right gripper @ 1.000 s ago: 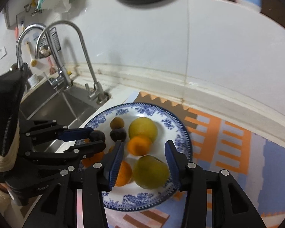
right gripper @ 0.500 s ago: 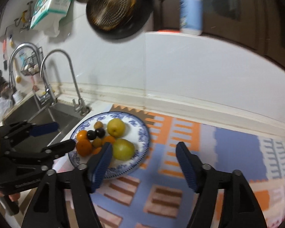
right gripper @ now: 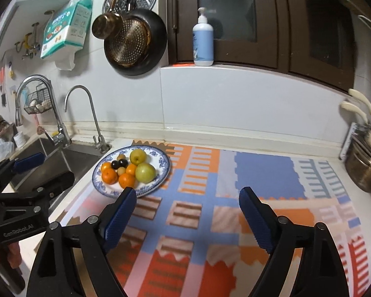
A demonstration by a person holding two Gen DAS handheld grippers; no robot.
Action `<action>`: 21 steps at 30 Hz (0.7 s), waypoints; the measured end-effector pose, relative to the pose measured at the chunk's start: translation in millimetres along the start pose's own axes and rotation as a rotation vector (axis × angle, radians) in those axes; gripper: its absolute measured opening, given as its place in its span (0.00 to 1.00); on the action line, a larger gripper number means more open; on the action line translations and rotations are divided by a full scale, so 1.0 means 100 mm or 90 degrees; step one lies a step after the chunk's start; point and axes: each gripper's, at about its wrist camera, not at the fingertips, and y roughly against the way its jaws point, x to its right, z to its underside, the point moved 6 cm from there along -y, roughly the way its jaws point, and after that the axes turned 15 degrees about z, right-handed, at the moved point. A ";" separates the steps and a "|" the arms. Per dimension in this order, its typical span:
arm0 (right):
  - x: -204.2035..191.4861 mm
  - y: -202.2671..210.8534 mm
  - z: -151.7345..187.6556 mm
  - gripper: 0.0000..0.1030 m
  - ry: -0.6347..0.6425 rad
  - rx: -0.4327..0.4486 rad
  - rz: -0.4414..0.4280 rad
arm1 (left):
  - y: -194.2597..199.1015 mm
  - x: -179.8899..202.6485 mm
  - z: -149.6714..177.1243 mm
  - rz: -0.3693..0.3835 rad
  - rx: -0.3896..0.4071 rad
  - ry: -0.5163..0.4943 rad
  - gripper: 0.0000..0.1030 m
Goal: Organize fruits
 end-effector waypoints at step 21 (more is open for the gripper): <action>0.38 0.76 0.33 0.83 -0.028 0.027 0.016 | 0.59 0.49 0.16 0.002 0.026 -0.020 0.87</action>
